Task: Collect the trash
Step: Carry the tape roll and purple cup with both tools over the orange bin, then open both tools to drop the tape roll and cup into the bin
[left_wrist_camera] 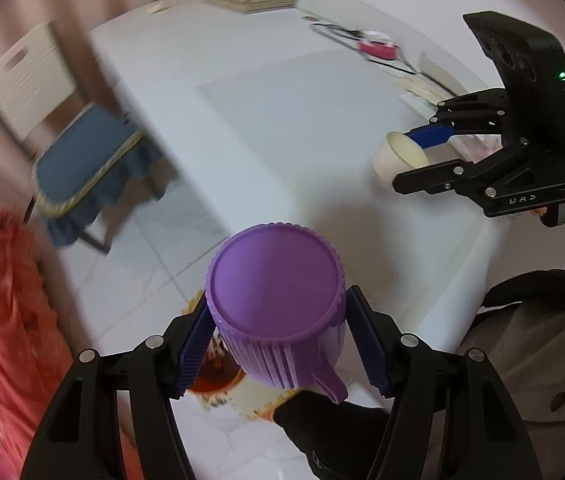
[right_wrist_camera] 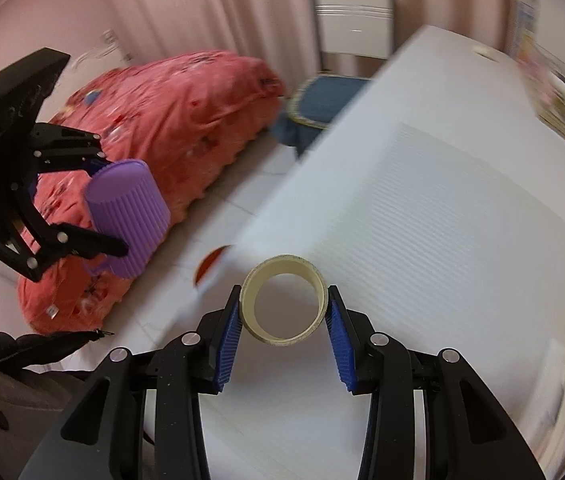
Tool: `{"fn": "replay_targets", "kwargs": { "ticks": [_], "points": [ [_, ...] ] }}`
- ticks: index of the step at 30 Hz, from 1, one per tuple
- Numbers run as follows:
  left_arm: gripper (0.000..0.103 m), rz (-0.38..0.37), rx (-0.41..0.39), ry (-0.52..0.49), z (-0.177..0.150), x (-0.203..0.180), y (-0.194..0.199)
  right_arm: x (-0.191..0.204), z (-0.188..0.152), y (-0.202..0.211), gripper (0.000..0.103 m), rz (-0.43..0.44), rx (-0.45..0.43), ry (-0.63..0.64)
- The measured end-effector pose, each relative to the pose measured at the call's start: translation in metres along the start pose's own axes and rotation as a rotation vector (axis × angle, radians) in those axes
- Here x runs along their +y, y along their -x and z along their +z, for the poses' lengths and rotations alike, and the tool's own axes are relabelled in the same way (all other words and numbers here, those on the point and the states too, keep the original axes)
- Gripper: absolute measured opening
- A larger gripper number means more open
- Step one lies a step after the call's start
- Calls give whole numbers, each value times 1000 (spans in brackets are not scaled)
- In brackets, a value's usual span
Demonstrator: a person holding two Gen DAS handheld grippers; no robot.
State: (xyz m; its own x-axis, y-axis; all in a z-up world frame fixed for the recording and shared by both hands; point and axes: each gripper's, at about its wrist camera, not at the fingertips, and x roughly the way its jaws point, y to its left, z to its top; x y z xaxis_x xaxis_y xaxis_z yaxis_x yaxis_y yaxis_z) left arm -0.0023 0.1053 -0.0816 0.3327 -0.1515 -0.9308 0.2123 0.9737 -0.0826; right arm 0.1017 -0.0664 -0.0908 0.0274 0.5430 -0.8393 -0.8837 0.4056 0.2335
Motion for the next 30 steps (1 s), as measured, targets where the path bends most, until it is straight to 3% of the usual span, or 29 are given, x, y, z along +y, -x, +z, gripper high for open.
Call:
{"fn": "replay_targets", "kwargs": {
  "ticks": [5,14,19,28,30],
  "points": [
    [66,19,6,114,-35,34,0,58,37,-34,41,67,24,110],
    [66,7,31,237,-77,102,-24,130,85,-122,41,137,93,171],
    [66,-24,38,272,-95,140,-55,149,95,-174,41,148,140,154],
    [66,-74,63,287,-118,173,-93,160,96,-260,42,134,237,109],
    [66,-82,76,288,-123,179,-99,163,94,-273,50,125,252,105]
  ]
}}
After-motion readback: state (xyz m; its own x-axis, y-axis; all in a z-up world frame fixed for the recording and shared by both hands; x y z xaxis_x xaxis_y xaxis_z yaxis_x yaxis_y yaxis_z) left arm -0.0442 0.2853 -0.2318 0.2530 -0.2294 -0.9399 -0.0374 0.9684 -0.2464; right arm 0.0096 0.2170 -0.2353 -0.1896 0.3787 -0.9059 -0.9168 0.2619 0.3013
